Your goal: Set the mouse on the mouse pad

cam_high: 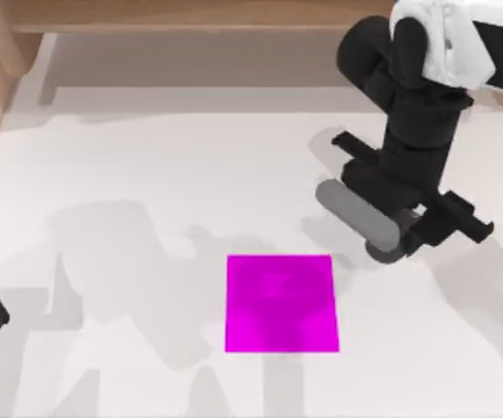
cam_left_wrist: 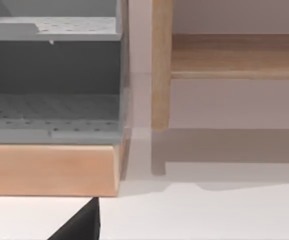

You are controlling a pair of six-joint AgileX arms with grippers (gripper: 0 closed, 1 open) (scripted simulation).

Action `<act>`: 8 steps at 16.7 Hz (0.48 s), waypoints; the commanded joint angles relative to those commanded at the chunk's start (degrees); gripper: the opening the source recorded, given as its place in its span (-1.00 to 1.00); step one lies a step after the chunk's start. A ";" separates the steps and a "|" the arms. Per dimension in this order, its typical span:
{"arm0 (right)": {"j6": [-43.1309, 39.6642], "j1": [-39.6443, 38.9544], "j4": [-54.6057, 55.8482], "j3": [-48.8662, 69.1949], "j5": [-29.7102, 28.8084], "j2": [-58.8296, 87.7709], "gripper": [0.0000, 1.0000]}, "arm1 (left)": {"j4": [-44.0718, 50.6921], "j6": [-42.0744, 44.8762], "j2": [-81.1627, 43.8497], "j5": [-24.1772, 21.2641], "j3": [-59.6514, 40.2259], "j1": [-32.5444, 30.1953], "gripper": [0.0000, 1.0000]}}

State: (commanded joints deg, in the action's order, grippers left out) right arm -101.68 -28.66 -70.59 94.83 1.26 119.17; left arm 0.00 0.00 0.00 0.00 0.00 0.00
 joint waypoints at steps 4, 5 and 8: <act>-20.39 -9.05 -0.38 5.82 -0.02 4.31 -1.00 | 0.00 0.00 0.00 0.00 0.00 0.00 1.00; -24.15 -10.87 -0.27 6.91 -0.09 4.92 -1.00 | 0.00 0.00 0.00 0.00 0.00 0.00 1.00; -31.79 -14.82 0.17 9.16 -0.32 5.98 -1.00 | 0.00 0.00 0.00 0.00 0.00 0.00 1.00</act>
State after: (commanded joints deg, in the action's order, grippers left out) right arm -133.47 -43.49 -70.42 103.99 0.93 125.15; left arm 0.00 0.00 0.00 0.00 0.00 0.00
